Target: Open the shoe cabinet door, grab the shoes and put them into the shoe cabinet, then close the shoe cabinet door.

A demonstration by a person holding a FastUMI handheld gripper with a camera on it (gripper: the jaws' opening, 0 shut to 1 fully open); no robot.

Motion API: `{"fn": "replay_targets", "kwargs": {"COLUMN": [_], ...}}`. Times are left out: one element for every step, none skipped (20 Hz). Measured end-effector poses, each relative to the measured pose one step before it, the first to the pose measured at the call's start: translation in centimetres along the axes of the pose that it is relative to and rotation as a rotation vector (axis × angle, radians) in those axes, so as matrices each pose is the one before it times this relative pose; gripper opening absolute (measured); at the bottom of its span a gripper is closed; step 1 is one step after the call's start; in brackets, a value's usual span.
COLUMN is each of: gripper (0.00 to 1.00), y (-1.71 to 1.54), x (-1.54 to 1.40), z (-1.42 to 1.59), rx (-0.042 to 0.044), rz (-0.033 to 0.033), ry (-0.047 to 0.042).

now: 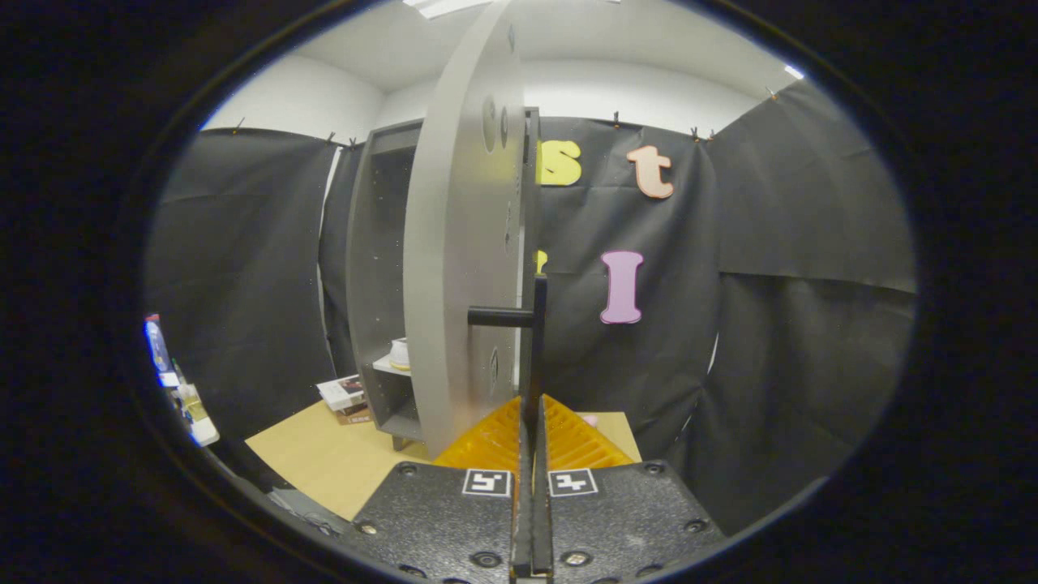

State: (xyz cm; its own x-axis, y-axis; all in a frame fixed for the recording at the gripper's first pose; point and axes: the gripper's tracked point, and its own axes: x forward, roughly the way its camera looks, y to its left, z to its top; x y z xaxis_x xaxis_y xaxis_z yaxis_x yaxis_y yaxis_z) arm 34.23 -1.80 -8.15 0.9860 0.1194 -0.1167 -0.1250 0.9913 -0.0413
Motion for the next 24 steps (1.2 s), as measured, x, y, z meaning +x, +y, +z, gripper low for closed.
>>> {"fn": "replay_targets", "kwargs": {"gripper": [0.05, 0.09, 0.23, 0.37, 0.44, 0.54, 0.64, 0.74, 0.79, 0.86, 0.90, 0.95, 0.96, 0.99, 1.00, 1.00, 1.00, 1.00, 1.00, 1.00, 1.00, 1.00, 1.00, 1.00], "y": [-0.169, -0.843, -0.768, -0.098, 0.016, 0.033, 0.012, -0.126, 0.075, 0.091, 0.233, 0.251, 0.128, 0.025, 0.265, 0.182, 0.513, 0.621, 0.907, 0.928, 0.883, 0.758, 0.714, 1.020], "x": [-0.182, 0.104, -0.382, -0.266, -0.446, -0.212, -0.361, -0.269, -0.366, -0.354, -0.327, -0.324, -0.213, -0.347, -0.355, -0.310, -0.280, -0.210, -0.072, -0.142, 0.146, -0.004, 0.192, 0.295], "z": [0.425, 0.160, 0.267, 0.125, -0.006, 0.092, 0.235, 0.092, 0.053, 0.050, -0.133, -0.001, -0.161, -0.270, -0.347, -0.403, -0.570, -0.484, -0.806, -0.689, -0.798, -0.819, -0.912, -0.924], "rx": [-0.00295, -0.00949, -0.01619, -0.00555, 0.00466, 0.00702, 0.00628, 0.00544, 0.00794, 0.00865, 0.00485, 0.00141, -0.00312, -0.00689, -0.00739, -0.00666, -0.00376, 0.00158, 0.00629, 0.00957, 0.00555, 0.00099, -0.00391, -0.00695], "rz": [-0.00717, -0.03422, -0.02449, -0.01293, -0.01385, -0.00852, -0.00794, -0.01279, -0.00800, -0.00995, -0.00958, -0.00634, -0.01657, -0.01126, -0.01022, -0.01160, -0.00326, 0.00062, 0.00972, 0.01976, 0.01300, 0.01335, 0.01538, 0.01820], "ry": [-0.01113, -0.01352, -0.01155, -0.00385, 0.00170, -0.00448, -0.00714, -0.00399, -0.00487, -0.00398, -0.00231, -0.00802, 0.00124, 0.00471, 0.00350, 0.00892, 0.00791, 0.00592, 0.01493, 0.01192, 0.01540, 0.01318, 0.01843, 0.00816]}}
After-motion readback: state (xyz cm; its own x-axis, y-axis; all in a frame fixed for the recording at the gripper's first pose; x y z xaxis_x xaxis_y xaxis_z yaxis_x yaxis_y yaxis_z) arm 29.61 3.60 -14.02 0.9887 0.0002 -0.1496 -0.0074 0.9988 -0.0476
